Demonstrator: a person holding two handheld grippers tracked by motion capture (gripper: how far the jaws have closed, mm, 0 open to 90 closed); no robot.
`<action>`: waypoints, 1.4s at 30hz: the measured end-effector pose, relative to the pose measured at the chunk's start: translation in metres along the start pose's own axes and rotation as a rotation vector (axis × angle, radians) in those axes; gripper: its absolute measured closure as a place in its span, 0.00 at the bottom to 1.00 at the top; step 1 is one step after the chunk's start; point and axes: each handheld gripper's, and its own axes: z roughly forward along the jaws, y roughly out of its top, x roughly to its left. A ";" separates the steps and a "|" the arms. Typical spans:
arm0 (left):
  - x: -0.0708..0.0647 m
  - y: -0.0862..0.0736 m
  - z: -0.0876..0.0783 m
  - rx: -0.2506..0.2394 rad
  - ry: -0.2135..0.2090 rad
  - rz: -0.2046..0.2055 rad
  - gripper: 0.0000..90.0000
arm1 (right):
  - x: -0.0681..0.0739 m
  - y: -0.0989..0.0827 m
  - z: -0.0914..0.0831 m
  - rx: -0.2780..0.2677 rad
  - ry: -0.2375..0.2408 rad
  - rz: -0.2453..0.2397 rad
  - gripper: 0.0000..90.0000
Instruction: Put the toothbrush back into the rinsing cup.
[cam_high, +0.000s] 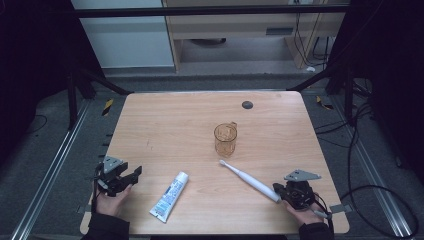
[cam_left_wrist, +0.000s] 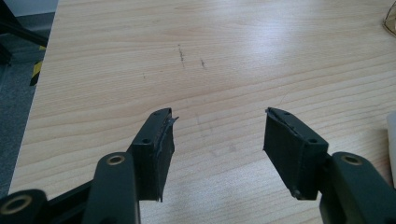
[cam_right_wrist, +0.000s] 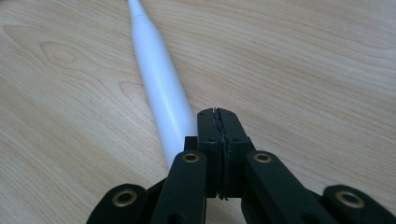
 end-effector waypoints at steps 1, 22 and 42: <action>0.000 0.000 0.000 -0.001 0.000 -0.002 0.47 | 0.001 -0.001 0.000 0.000 0.002 0.001 0.99; 0.000 0.000 0.001 0.000 -0.002 0.002 0.46 | 0.009 0.001 -0.002 -0.003 0.009 -0.008 0.99; 0.000 0.002 0.003 0.015 -0.007 0.010 0.42 | 0.005 0.045 -0.020 -0.110 -0.038 -0.033 0.89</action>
